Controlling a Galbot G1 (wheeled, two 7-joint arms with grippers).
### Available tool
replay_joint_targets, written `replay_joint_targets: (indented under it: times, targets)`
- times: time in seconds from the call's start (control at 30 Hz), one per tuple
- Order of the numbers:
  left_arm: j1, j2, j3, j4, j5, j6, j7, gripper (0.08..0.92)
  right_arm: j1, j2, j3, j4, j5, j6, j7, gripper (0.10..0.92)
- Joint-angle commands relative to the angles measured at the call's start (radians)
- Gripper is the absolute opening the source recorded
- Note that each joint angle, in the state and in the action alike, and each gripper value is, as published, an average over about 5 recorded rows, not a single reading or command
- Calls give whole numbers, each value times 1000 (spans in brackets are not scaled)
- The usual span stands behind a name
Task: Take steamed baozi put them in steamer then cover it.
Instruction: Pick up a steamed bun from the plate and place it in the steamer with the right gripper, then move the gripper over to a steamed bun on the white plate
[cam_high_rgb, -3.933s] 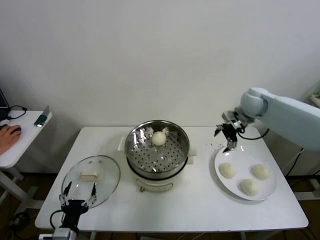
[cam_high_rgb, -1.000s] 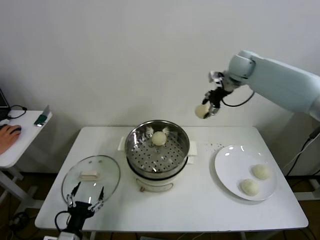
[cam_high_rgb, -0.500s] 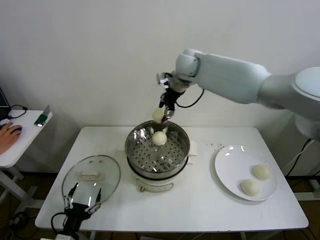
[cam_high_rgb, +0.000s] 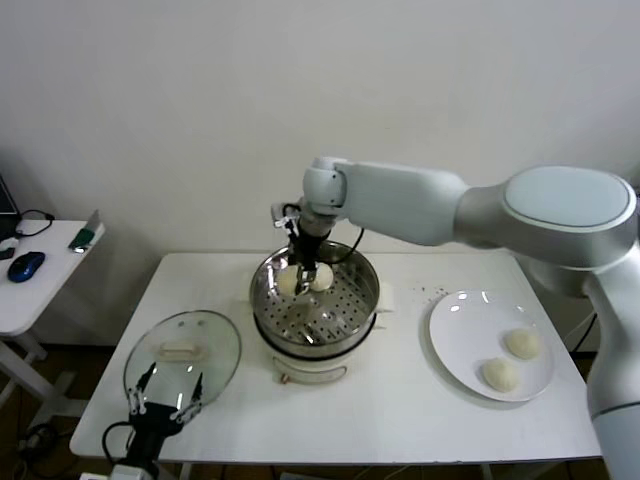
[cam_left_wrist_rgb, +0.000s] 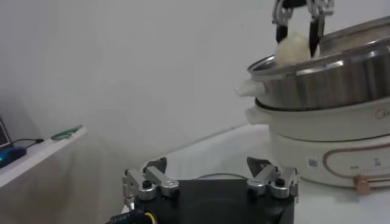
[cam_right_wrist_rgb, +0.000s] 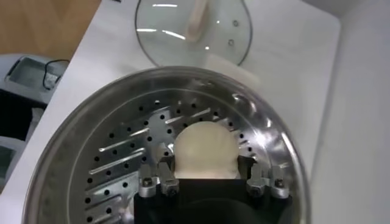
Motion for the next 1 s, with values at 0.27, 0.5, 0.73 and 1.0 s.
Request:
replay_joint_targets:
  times: [0.27, 0.5, 0.73, 1.0]
  targets:
    - [-10, 1, -10, 11, -6, 5, -2, 823, -104, 45, -8, -8, -47, -8, 17, 662]
    - [-10, 1, -10, 18, -6, 2, -3, 823, -107, 45, 7, -18, -47, -13, 16, 701]
    - [-6, 2, -12, 14, -8, 0, -6, 823, -39, -19, 22, 35, -40, -12, -3, 818]
    - [-5, 0, -7, 17, -7, -3, -6, 823, 145, -290, 18, 246, -38, 11, -45, 823]
